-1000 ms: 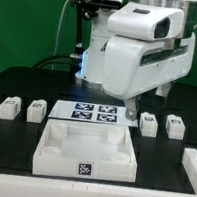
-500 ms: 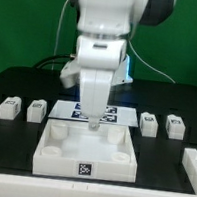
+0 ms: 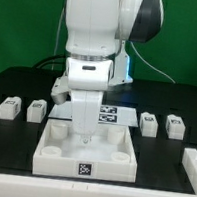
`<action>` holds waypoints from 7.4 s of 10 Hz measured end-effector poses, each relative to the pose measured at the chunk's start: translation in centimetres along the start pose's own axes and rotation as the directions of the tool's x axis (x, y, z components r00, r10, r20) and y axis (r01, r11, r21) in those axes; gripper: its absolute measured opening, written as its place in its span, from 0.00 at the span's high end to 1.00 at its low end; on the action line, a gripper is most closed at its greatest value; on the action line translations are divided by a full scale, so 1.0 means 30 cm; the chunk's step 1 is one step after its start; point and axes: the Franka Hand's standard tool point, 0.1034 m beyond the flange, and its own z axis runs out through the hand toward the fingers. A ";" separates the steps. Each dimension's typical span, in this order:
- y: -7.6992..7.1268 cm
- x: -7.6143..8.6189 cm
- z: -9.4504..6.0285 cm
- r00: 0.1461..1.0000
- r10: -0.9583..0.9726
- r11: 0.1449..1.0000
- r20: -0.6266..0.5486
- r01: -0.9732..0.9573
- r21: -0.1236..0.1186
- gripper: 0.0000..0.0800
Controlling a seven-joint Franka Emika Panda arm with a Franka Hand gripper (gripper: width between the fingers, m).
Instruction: Assemble one leg
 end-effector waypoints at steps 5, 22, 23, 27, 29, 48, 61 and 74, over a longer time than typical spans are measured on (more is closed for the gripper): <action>-0.002 -0.001 0.002 1.000 0.001 1.000 0.000 -0.001 0.002 0.89; 0.126 0.327 0.004 0.997 0.039 0.998 -0.071 -0.043 -0.045 0.93; 0.126 0.327 0.004 0.997 0.041 0.998 -0.071 -0.044 -0.044 0.93; 0.125 0.325 0.004 0.996 0.043 0.998 -0.072 -0.047 -0.049 0.93; 0.124 0.323 0.006 0.996 0.045 0.998 -0.072 -0.048 -0.047 0.70; 0.020 0.563 -0.157 0.726 0.678 0.728 -0.114 -0.685 -0.038 0.19; -0.068 0.644 -0.133 -0.003 0.970 -0.018 0.243 -0.998 0.063 0.19; -0.226 0.667 0.033 -0.020 0.698 -0.042 0.716 -0.999 0.013 0.19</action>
Offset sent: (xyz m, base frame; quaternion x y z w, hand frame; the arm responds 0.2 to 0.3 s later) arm 0.0000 0.0000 0.0000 0.0000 0.0000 0.0000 1.0000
